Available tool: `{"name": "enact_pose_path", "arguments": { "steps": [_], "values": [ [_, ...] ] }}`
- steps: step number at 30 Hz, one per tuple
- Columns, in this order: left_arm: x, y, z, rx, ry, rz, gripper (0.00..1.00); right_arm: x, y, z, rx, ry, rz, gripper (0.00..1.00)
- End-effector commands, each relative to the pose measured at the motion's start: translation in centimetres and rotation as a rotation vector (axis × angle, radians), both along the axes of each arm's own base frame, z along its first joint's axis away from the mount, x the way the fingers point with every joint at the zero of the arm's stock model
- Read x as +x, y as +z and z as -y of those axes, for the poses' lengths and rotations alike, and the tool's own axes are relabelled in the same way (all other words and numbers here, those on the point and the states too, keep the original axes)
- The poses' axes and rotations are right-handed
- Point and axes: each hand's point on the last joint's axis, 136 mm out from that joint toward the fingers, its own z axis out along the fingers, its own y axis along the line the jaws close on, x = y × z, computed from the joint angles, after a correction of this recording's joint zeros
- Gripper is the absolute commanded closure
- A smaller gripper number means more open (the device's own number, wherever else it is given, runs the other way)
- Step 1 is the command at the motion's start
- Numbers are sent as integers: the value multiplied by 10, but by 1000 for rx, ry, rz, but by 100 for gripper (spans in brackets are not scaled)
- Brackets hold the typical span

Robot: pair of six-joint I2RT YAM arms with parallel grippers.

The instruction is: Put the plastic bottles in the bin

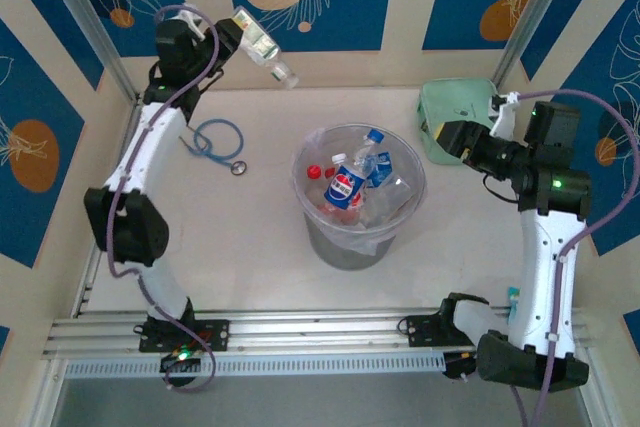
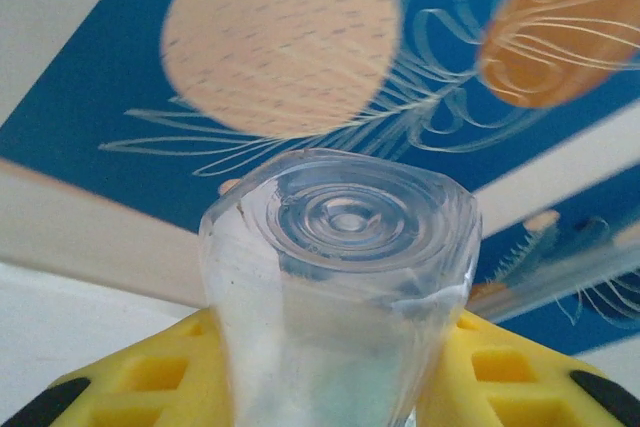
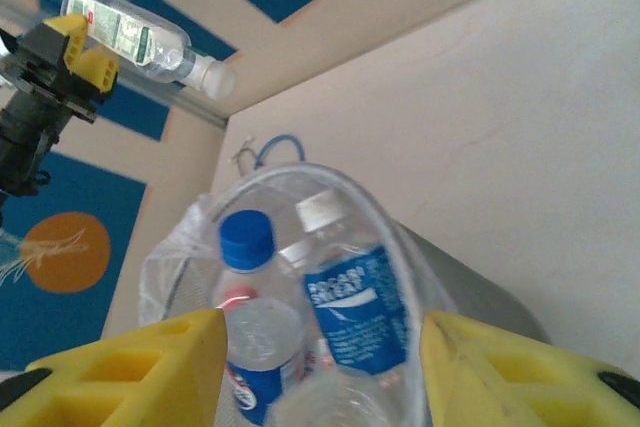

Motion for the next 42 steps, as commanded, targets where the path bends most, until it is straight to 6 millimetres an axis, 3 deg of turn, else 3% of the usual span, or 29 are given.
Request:
{"name": "enact_pose_path", "arguments": {
  "steps": [1, 4, 8, 12, 15, 19, 24, 28, 35, 38, 42],
  "values": [
    [-45, 40, 8, 180, -110, 129, 66, 1, 37, -29, -22, 154, 139, 46],
    [-82, 69, 22, 220, -219, 208, 67, 1, 52, -61, -108, 300, 228, 46],
    [-124, 92, 45, 252, -352, 274, 68, -2, 73, -107, -140, 508, 359, 45],
    [-157, 99, 84, 242, -543, 316, 69, -3, 87, -143, -126, 694, 454, 39],
    [-178, 97, 114, 242, -693, 342, 72, -10, 91, -163, -136, 849, 530, 23],
    [-195, 97, 137, 200, -856, 348, 74, -7, 95, -170, -149, 956, 605, 8],
    [-213, 96, 153, 194, -968, 372, 77, 15, 101, -170, -181, 932, 626, 8],
    [-226, 84, 173, 200, -1060, 354, 78, 15, 110, -177, -134, 965, 641, 6],
    [-240, 75, 190, 187, -1149, 358, 81, 30, 99, -181, -172, 953, 596, 6],
    [-242, 73, 194, 179, -1165, 358, 81, 30, 96, -183, -152, 962, 574, 13],
    [-239, 71, 194, 193, -1136, 351, 78, 25, 95, -181, -137, 958, 549, 38]
  ]
}}
